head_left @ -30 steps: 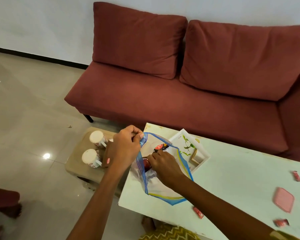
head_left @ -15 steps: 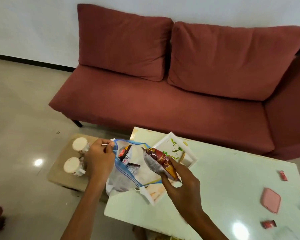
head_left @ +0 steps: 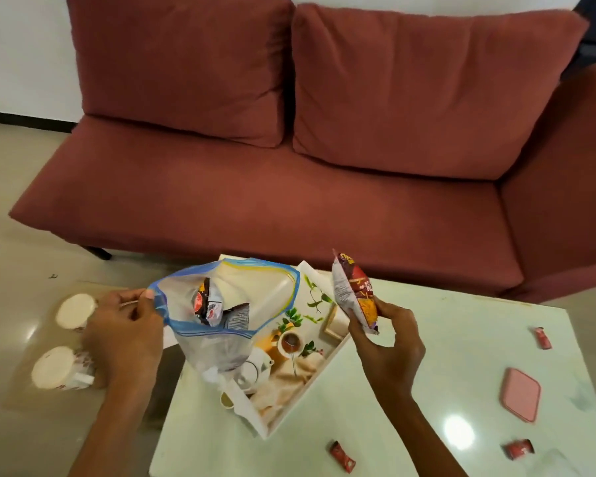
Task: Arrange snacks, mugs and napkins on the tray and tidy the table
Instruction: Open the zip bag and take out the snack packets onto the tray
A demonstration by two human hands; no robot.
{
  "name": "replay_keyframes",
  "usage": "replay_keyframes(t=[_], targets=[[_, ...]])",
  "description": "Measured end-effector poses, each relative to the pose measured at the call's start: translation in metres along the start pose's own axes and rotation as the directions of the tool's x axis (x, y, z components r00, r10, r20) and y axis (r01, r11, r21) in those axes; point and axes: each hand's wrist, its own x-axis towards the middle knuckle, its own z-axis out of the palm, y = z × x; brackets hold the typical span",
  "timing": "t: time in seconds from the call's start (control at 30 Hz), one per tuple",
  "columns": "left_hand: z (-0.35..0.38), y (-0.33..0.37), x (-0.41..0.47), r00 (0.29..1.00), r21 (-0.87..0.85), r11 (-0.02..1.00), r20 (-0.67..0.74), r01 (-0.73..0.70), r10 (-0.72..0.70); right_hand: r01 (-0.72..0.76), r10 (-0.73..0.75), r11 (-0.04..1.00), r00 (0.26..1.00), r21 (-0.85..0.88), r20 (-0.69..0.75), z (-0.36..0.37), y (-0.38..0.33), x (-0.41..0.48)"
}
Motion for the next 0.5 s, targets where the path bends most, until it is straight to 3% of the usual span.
replay_keyframes(t=[0.17,0.33,0.5], targets=[[0.043,-0.019,0.015,0.999,-0.034,0.999,0.043,-0.017,0.018,0.052,-0.019,0.965,0.991,-0.259,0.129,0.041,0.079,-0.003],[0.081,-0.034,0.016,0.993,-0.207,0.977,0.094,-0.055,0.076,0.207,-0.03,0.837,0.942,-0.507,0.335,0.093,0.143,-0.016],[0.113,-0.064,0.028,0.976,-0.281,0.959,0.218,0.035,0.029,0.272,-0.002,0.667,0.932,-0.694,0.364,0.134,0.185,-0.02]])
